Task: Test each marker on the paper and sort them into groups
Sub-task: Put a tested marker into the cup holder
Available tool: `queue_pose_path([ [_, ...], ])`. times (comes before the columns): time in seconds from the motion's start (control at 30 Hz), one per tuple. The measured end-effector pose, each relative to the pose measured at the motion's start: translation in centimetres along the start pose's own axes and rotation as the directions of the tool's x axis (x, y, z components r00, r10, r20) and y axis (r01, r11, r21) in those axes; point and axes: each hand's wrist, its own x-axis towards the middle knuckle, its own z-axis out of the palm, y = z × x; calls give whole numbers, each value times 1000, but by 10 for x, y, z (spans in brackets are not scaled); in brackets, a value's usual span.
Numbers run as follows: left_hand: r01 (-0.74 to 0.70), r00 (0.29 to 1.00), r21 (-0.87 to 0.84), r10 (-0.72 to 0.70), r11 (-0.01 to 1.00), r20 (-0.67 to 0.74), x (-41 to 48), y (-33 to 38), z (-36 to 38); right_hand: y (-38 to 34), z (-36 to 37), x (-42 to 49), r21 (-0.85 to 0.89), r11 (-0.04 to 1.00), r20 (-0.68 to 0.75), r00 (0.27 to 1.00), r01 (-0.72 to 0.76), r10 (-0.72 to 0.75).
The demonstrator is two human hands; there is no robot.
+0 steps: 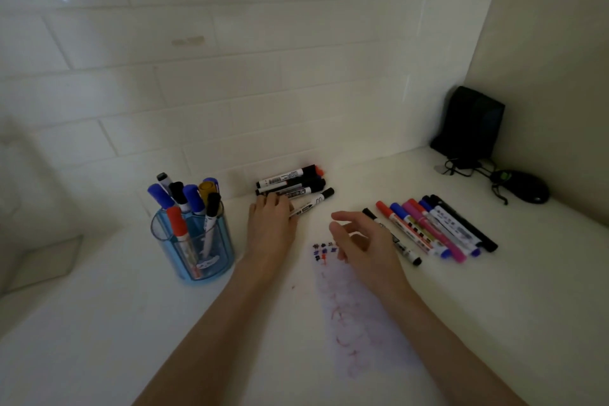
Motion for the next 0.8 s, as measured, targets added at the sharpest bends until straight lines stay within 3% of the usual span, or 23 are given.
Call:
queue_pose_path([
  [0.13, 42, 997, -387, -65, 921, -48, -20, 15, -23, 0, -2, -1, -337, 937, -19, 995, 90, -102],
  [0.2, -19, 998, -497, -16, 868, -66, -33, 22, -36, 0, -2, -3, -471, 866, 18, 983, 168, -181],
  [0.37, -160, 986, -723, 141, 672, -88, -53, 25, -51, -1, -2, -7, -584, 736, 60, 923, 341, -380],
  [0.47, -137, 966, -795, 258, 591, 25, -57, 20, -48, -5, -1, -8, -484, 822, -10, 937, 300, -348],
  [0.57, -155, 949, -714, 304, 683, 85, -60, 15, -40, -13, -3, -5, -119, 979, -102, 979, 164, -177],
  [0.63, -172, 951, -661, 299, 731, 84, -61, 15, -36, -17, -4, -4, 61, 995, -96, 992, 83, -76],
  [0.8, -216, 933, -620, 347, 755, 98, -66, 14, -34, -17, -5, -4, 116, 993, -2, 1000, 12, -12],
])
